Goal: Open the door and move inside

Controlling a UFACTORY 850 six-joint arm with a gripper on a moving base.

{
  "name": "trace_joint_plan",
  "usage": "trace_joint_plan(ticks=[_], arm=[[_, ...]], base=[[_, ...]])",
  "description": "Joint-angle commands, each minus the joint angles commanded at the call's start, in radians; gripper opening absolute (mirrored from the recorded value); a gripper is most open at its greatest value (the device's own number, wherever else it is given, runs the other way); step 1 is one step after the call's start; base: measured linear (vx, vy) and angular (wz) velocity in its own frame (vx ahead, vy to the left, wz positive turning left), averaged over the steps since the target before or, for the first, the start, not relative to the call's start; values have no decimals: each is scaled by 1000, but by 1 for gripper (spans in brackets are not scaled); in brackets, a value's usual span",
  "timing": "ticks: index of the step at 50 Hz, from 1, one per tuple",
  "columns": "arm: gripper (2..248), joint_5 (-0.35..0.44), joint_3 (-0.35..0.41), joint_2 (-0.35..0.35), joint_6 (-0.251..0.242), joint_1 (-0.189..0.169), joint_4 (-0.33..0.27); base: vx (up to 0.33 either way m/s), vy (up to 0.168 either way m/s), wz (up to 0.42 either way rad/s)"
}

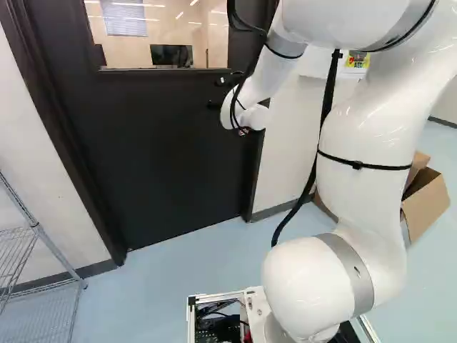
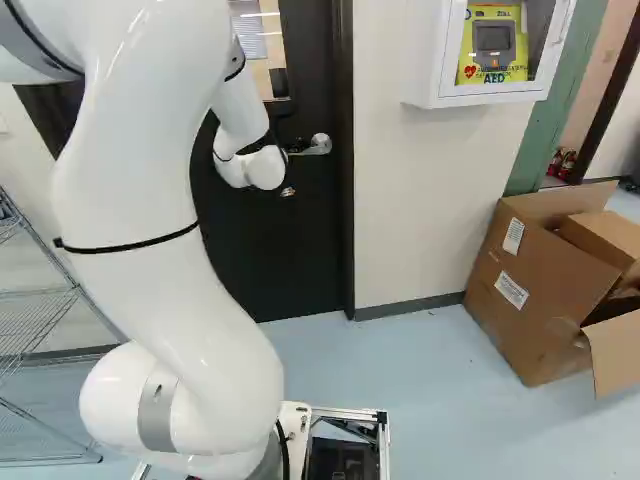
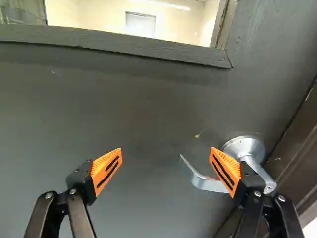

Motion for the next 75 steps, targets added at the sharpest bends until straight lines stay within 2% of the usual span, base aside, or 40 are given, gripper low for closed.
trace_joint_plan(ticks=[75], arm=[[247, 0, 5, -146, 0, -10, 0]], base=[[0, 0, 0]])
